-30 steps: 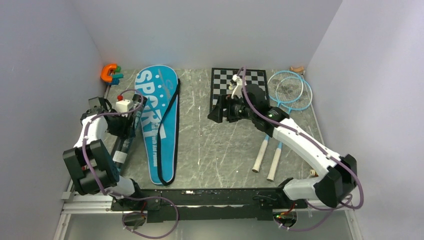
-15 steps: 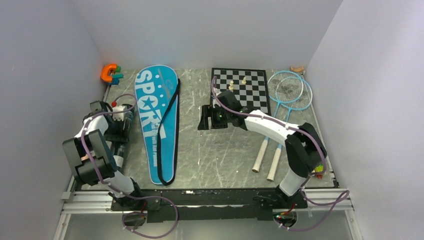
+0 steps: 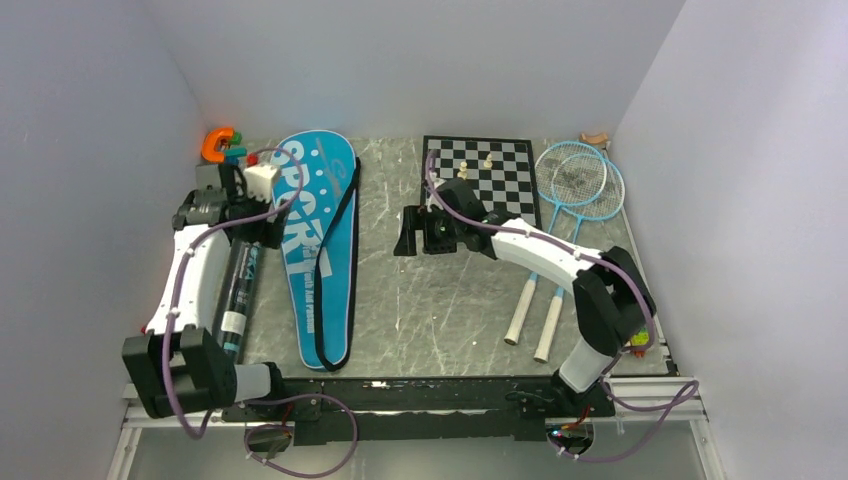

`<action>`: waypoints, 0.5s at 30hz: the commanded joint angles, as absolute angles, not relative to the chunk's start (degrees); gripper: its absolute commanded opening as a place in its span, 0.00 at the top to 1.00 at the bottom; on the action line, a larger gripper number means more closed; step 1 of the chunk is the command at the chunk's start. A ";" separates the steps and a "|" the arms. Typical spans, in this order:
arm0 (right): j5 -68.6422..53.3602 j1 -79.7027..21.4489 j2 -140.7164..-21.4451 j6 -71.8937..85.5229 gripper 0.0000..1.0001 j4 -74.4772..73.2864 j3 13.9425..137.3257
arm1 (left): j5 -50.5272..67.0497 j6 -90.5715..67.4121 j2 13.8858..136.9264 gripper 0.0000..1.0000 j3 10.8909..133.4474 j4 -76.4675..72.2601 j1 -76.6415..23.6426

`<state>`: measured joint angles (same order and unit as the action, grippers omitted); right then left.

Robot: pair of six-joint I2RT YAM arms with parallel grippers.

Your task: Pack up the badminton gear

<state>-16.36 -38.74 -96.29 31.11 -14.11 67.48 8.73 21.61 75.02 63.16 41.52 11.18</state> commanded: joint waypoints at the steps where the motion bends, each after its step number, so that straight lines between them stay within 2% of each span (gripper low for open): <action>1: -15.17 -35.63 -87.96 31.89 0.09 -12.75 66.01 | 12.89 19.42 71.90 0.01 71.28 46.91 0.09; 3: -16.05 -33.75 -84.72 32.60 0.01 -12.28 63.90 | 12.71 19.23 73.08 0.01 74.14 47.46 -4.20; 8: -15.75 -30.69 -78.16 32.07 0.00 -13.84 60.88 | 24.45 17.87 83.09 0.01 81.95 53.62 -5.16; 9: -15.47 -30.31 -77.31 31.93 0.00 -14.41 60.70 | 23.90 16.66 85.51 0.01 83.71 54.26 -5.55; 13: -15.13 -28.84 -74.52 32.43 0.00 -15.14 59.11 | 3.76 16.27 85.83 0.01 81.72 45.57 -15.39; 15: -15.21 -27.86 -73.17 32.83 0.00 -15.13 58.15 | -1.09 16.42 83.31 0.01 78.07 39.86 -20.00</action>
